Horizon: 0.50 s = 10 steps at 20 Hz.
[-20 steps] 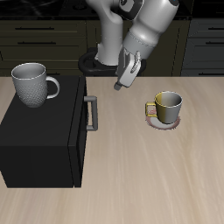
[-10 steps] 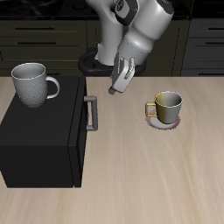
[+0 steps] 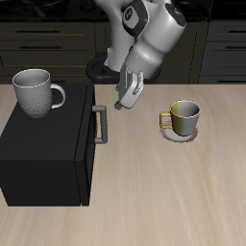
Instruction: Open the microwave
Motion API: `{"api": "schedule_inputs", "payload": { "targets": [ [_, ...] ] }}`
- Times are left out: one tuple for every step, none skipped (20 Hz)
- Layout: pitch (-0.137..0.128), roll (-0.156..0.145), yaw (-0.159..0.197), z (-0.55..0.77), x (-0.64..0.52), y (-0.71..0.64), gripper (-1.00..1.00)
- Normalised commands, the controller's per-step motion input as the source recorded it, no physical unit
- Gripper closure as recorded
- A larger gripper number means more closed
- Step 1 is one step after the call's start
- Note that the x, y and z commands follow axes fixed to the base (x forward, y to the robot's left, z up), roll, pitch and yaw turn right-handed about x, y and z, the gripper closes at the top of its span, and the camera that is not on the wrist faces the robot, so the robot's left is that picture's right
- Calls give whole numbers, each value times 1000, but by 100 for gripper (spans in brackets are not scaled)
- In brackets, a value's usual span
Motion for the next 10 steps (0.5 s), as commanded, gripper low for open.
{"api": "schedule_inputs", "payload": {
  "targets": [
    [5, 40, -52, -244, 93, -83, -100],
    [134, 95, -15, -329, 60, -113, -100],
    [18, 11, 10, -129, 38, -32, -100],
    [-30, -75, 124, -149, -31, -88, -100],
    [24, 59, -110, -193, 55, -100, -100],
    [23, 54, -10, -95, 64, -109, -100],
    [13, -151, 72, -114, -247, 7, -100],
    [-10, -8, -33, -189, 0, -31, -100],
    [37, 19, 12, -224, -56, -42, -100],
    [33, -36, -3, -240, -114, 58, -100]
  ]
}}
